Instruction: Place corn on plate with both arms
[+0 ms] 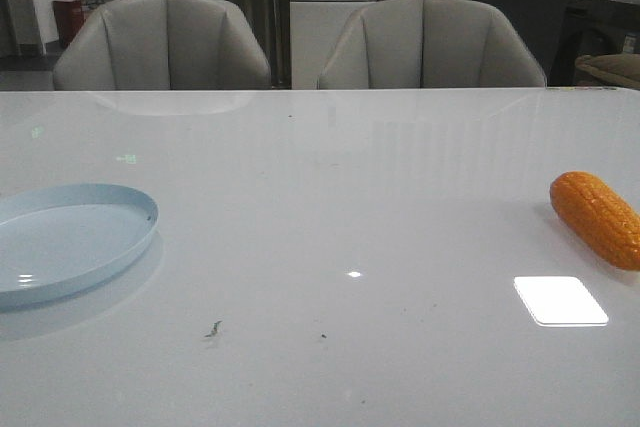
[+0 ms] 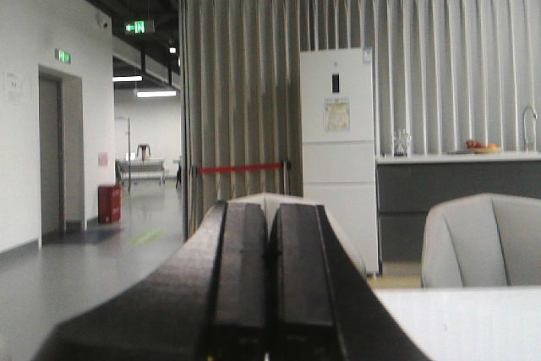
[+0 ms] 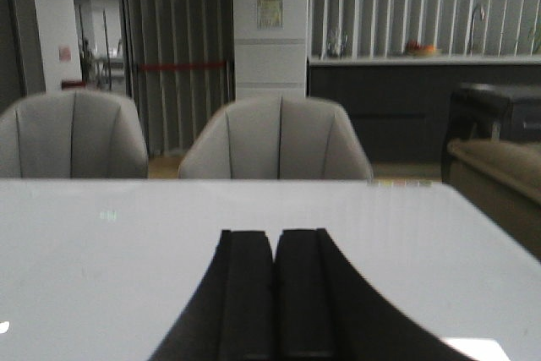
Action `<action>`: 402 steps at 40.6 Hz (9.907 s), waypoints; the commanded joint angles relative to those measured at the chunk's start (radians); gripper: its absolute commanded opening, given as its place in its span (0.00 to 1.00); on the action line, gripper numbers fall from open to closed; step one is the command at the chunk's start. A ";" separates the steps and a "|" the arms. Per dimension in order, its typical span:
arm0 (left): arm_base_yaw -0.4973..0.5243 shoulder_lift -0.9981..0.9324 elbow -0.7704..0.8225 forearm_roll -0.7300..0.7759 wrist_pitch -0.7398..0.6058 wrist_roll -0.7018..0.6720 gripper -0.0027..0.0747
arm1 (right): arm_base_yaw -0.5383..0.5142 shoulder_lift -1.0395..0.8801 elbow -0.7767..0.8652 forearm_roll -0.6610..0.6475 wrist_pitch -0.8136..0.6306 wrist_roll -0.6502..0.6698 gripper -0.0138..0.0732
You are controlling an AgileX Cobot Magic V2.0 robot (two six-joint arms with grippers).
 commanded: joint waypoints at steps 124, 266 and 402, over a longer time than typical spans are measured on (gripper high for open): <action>0.150 1.801 -1.272 -0.147 1.149 -0.039 0.50 | -0.006 0.804 -0.714 -0.003 0.492 0.039 0.79; -0.383 2.186 -1.888 -0.345 1.493 -0.102 0.16 | -0.006 0.804 -0.714 -0.003 0.530 0.039 0.79; -0.158 0.522 -0.775 0.232 0.879 -0.257 0.46 | -0.005 1.923 -1.432 -0.058 0.935 0.039 0.84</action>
